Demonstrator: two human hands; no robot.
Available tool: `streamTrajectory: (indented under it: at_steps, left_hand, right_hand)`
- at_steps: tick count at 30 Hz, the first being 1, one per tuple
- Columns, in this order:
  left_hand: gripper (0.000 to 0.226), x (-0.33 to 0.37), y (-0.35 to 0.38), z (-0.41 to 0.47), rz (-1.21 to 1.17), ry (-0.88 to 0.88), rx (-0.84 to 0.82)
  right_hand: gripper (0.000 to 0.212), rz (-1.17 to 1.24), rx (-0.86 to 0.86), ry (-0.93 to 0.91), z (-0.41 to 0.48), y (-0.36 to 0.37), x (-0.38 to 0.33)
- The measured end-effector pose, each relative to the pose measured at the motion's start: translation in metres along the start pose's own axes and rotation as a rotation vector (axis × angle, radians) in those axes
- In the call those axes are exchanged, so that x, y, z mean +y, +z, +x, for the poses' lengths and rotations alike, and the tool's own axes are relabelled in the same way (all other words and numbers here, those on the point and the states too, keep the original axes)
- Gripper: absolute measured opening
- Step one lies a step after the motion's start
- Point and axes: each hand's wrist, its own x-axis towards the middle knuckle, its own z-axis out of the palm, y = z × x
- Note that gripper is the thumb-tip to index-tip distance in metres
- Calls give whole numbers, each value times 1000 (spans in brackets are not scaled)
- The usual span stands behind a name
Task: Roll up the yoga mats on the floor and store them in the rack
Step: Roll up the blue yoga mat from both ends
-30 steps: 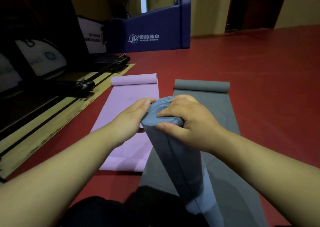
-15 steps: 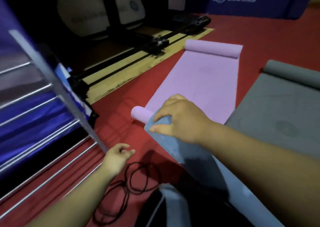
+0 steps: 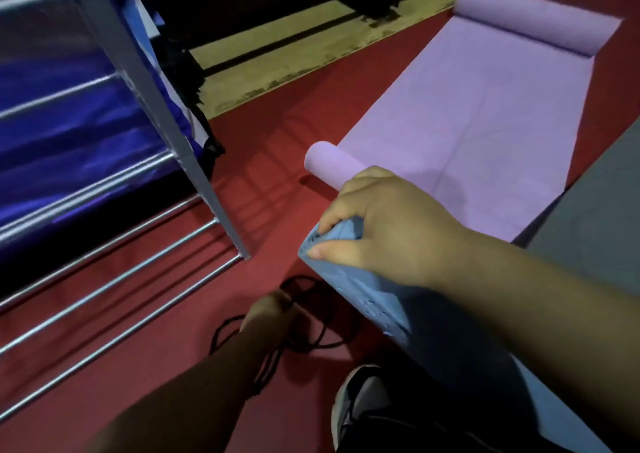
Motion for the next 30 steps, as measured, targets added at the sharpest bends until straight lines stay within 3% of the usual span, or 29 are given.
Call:
streamTrajectory:
  at_steps: [4,8,10,12,15,18,25,30]
  left_hand:
    - [54,-28,31,28,85,-41,12]
    - [62,-24,33,27,126,-112,-10]
    - [50,15,12,-5,27,-130,-50]
    - [12,44,-2,-20,-68,-151,-30]
    - [26,84,-22,-28,-129,-26,55]
    - [33,149,-54,-54,-254,162,1]
    - [27,356,-95,-199,-481,558,-178]
    - [20,474,-60,-316,-444,803,-293]
  right_hand:
    - [31,-16,23,-7,-2,-2,2]
    - [32,-33,35,-11,-8,-8,-2]
    - [34,-39,38,-8,-14,-14,-3]
    - [41,-49,58,-2,-21,-26,-2]
    - [51,-92,126,32,-40,-58,0]
    - [51,-128,196,80,-73,-104,0]
    - [32,-178,346,230,-212,-220,-23]
    - [45,-204,437,359,-349,-269,-34]
